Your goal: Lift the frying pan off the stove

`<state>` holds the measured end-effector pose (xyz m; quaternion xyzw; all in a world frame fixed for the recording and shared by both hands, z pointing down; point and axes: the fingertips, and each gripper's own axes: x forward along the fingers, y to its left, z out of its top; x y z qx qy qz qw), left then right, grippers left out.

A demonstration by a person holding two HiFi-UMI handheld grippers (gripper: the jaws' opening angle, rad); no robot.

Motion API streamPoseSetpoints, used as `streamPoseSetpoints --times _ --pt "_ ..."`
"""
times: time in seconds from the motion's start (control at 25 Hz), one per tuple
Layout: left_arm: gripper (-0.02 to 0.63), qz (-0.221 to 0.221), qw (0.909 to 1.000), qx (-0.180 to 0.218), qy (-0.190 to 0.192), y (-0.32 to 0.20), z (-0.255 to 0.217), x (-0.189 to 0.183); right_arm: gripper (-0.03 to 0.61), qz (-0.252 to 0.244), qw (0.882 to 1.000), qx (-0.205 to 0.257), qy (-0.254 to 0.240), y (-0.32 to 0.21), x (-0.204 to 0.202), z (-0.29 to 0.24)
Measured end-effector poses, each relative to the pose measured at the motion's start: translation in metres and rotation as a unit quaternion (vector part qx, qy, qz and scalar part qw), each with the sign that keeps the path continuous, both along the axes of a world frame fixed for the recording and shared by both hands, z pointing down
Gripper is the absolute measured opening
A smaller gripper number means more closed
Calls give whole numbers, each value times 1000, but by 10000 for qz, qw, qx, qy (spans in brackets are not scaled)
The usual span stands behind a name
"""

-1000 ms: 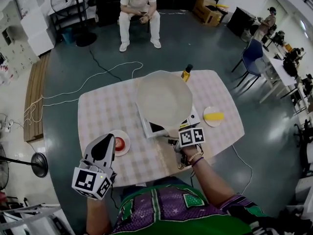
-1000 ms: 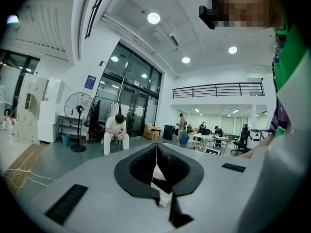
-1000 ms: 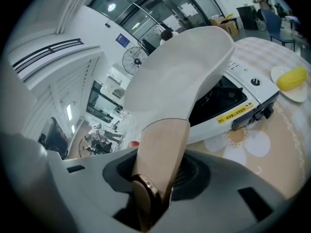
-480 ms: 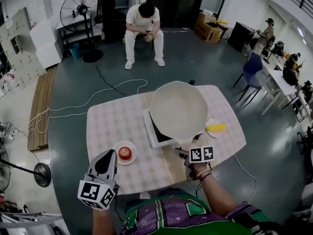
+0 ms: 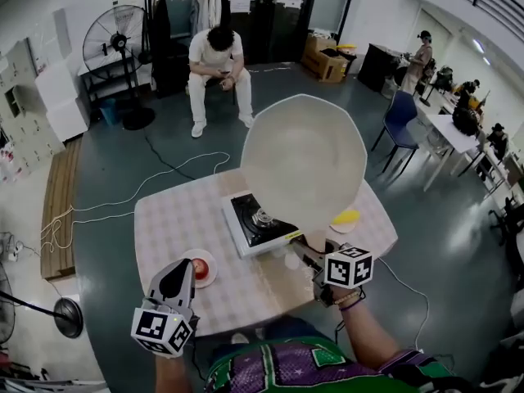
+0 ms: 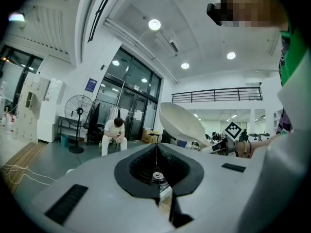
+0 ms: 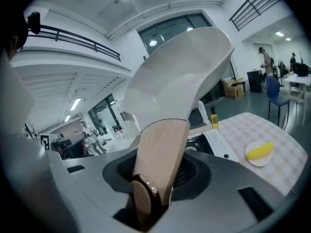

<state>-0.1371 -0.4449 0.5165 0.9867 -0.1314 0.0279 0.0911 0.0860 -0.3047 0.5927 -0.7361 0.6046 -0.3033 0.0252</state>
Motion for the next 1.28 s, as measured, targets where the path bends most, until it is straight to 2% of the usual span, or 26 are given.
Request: streamPoseSetpoints --times 0.24,0.4,0.64,0.8,1.04,1.28 --pt "23 -163 9995 218 145 19 -50 22 147 -96 9965 485 679 23 22 -75" --pt "23 -385 9985 264 281 36 -75 49 149 -372 9910 863 951 36 43 -112" --pt "23 -510 9972 493 250 76 -109 109 149 -862 9833 1252 1001 60 79 -157" --pt "23 -694 9957 550 268 97 -125 137 149 -965 9814 1328 1000 80 113 -177" --pt "23 -1204 9899 645 388 118 -143 152 149 -1116 9763 1649 854 101 152 -197" --pt "23 -1573 9835 793 403 134 -150 162 149 -1274 9711 1779 948 114 180 -196"
